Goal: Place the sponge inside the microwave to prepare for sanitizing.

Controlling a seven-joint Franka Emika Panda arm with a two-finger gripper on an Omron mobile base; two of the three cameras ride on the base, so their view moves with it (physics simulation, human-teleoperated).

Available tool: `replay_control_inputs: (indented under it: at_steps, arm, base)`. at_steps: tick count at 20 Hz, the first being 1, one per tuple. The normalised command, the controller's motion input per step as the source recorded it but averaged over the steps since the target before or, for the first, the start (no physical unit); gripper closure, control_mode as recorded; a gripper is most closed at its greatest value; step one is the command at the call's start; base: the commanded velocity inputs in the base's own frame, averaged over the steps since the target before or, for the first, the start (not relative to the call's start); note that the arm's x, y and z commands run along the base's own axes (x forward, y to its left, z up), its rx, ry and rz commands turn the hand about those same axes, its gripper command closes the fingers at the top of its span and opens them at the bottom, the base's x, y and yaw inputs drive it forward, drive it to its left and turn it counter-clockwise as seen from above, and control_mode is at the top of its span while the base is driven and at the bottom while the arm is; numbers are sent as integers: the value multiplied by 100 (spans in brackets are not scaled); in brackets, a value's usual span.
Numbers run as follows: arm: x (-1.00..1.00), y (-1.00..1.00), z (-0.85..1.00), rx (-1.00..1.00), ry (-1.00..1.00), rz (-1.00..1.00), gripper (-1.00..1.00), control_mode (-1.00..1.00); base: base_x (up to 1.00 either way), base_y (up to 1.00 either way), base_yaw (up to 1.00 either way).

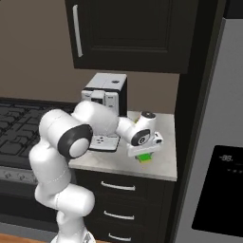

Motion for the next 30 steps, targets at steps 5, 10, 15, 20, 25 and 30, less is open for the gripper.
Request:
replay_control_inputs:
  at_steps: [5, 10, 15, 20, 25, 30]
  arm:
    - [-82, 46, 68, -1, 0, -15, 100, -100]
    - [-99, 47, 83, 0, 7, -11, 100, -100]
    - [-77, 49, 99, 0, 9, -5, 100, -100]
    - [-67, 41, 95, 2, 11, -2, 100, -100]
    - [-82, 24, 65, 13, 1, 0, 100, -100]
    - [-74, 31, 81, 6, 4, 0, 100, -100]
  base:
    - [0, 0, 0]
    - [0, 0, 0]
    - [0, 0, 0]
    - [0, 0, 0]
    - [0, 0, 0]
    - [0, 0, 0]
